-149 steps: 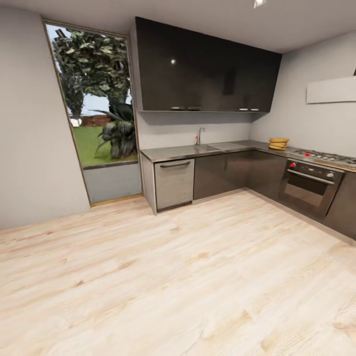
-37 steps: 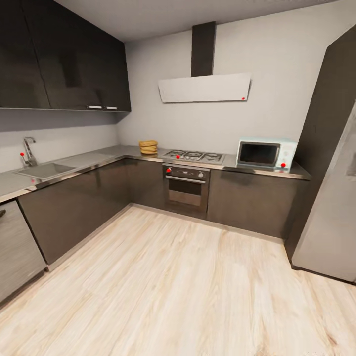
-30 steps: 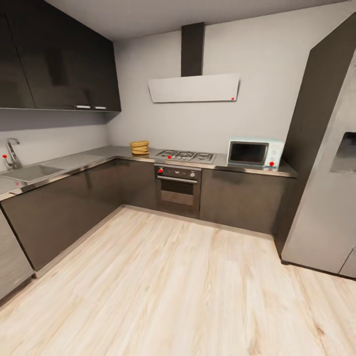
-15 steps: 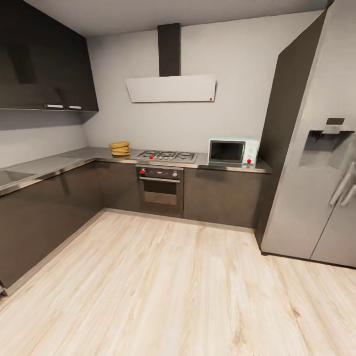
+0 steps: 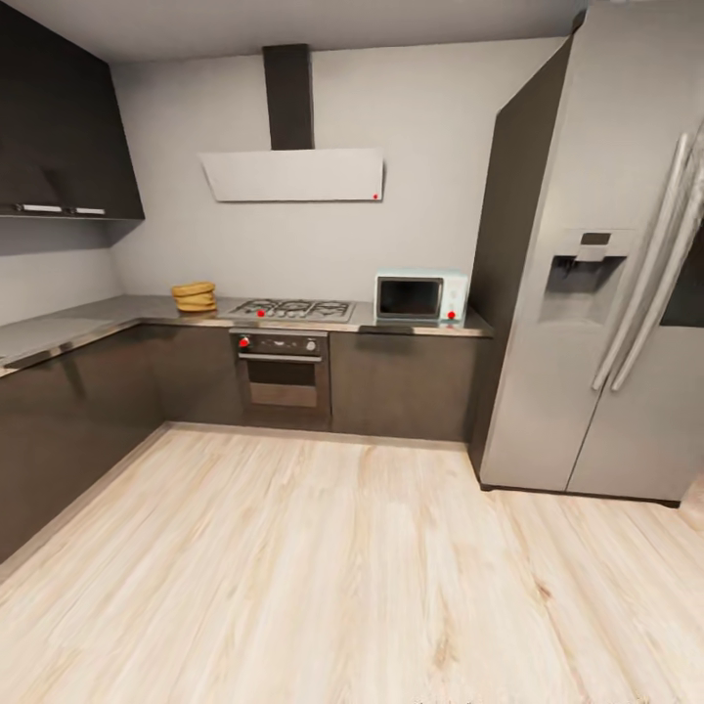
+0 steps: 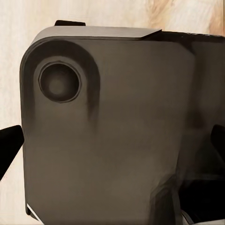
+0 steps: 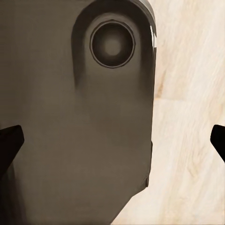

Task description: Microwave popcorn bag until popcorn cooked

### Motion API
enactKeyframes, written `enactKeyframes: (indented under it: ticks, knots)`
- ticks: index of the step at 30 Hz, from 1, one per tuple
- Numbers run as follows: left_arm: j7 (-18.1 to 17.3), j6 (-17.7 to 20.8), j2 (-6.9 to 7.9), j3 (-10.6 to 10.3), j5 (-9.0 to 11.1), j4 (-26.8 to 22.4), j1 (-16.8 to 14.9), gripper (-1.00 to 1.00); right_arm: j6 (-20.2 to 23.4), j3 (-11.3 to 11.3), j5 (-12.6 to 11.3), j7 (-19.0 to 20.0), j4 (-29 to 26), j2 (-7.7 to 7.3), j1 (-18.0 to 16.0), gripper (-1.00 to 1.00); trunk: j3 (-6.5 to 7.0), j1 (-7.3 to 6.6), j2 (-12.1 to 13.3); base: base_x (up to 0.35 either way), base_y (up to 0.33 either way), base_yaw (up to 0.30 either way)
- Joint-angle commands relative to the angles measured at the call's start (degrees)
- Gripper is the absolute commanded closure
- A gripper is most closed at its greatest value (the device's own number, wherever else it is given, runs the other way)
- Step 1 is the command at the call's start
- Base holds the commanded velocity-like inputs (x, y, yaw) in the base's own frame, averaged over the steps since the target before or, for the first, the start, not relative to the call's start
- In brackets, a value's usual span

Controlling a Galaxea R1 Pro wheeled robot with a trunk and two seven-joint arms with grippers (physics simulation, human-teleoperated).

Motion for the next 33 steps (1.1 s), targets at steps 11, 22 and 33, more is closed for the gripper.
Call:
enactKeyframes:
  ticks: [11,22,33]
  knots:
    - [-0.04,-0.12,0.07,-0.13,0.41,0.09,-0.01,-1.0,-0.16,-0.02,-0.05,-0.05,0.0,0.0,-0.02,-1.0,-0.05,0.0,-0.03,0.163,0.0,-0.245]
    - [-0.05,-0.12,0.07,-0.15,0.41,0.09,-0.01,-1.0,-0.2,-0.02,-0.05,-0.05,0.0,0.0,-0.02,-1.0,-0.05,0.0,-0.03,0.321,0.0,-0.245]
    - [0.04,-0.12,0.3,-0.16,0.61,0.08,-0.01,-1.0,-0.2,0.03,0.11,0.0,0.0,0.0,-0.02,-1.0,-0.05,0.0,-0.03,0.322,0.0,-0.098]
